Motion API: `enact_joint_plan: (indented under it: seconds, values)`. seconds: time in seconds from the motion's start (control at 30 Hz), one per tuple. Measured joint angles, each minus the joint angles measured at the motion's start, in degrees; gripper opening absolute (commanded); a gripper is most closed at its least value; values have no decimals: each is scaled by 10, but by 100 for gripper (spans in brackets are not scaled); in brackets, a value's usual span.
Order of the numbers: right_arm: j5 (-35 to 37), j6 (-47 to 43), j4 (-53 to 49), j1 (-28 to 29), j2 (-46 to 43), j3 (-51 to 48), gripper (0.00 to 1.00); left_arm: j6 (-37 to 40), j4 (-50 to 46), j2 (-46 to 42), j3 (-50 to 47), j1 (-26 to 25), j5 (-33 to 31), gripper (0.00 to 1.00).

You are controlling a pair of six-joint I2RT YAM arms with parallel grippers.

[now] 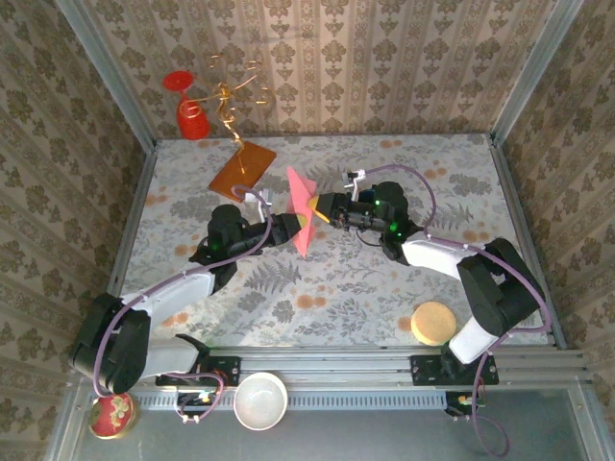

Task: Fold a paper plane with a square sheet of paper (pick it up from the middle)
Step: Turn over the paper at the center of the table.

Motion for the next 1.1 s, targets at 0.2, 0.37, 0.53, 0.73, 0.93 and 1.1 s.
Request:
enact_joint_plan:
  seconds: [0.2, 0.37, 0.53, 0.73, 0.93, 1.1]
  values:
    - [20, -61, -112, -30, -47, -11, 50, 17, -62, -1, 5, 8, -11, 10]
    - [78, -141, -229, -44, -123, -12, 57, 79, -189, -5, 50, 9, -47, 10]
    - [140, -202, -309, -47, -180, -14, 60, 191, -374, -3, 148, -31, -151, 9]
    - [207, -241, -374, -48, -215, -25, 60, 300, -547, 56, 263, -108, -325, 9]
    - [260, -251, -411, -53, -230, -38, 60, 360, -686, 175, 348, -177, -518, 9]
    - [282, -251, -430, -63, -236, -46, 60, 369, -773, 284, 403, -208, -642, 8]
